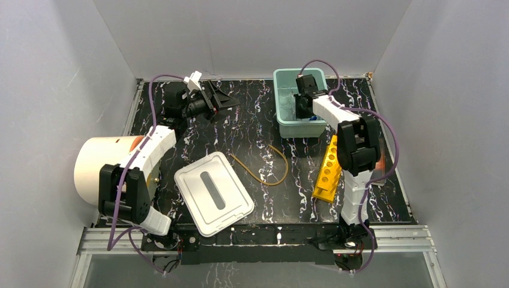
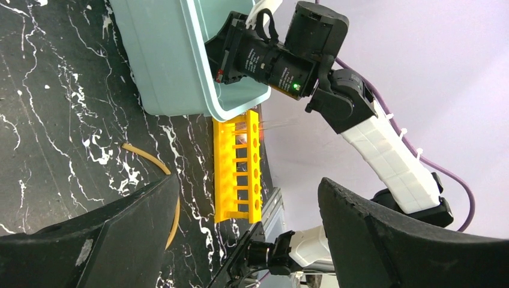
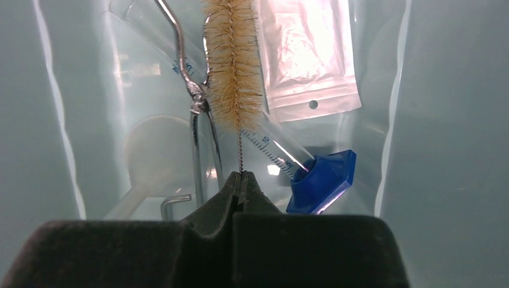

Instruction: Organize the chemistry lab equipment

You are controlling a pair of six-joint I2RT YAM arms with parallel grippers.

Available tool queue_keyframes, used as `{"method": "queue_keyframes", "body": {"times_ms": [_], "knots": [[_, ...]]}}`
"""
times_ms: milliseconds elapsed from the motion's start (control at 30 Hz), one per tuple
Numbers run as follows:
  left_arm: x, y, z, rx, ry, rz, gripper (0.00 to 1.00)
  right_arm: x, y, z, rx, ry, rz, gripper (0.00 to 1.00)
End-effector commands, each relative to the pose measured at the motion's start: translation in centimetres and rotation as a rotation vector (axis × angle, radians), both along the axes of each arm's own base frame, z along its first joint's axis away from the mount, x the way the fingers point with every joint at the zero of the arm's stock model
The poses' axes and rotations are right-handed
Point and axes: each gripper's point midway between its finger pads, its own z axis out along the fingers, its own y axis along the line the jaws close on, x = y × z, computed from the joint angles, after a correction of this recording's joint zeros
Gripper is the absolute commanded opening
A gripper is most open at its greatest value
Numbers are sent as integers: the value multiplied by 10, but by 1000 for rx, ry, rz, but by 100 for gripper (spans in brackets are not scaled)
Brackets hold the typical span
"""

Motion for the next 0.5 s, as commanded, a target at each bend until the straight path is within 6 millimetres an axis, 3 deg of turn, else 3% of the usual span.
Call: {"method": "queue_keyframes", "body": {"times_ms": [0, 267, 467], "knots": [[-12, 4, 18, 13, -55, 4, 85, 25, -3, 31, 40, -83, -26, 0], [-9, 6, 15, 30, -58, 20, 85, 30, -10, 21, 44, -59, -17, 1], [-6, 8, 7, 63, -30, 34, 85, 29, -16, 43, 27, -98, -27, 28]]}}
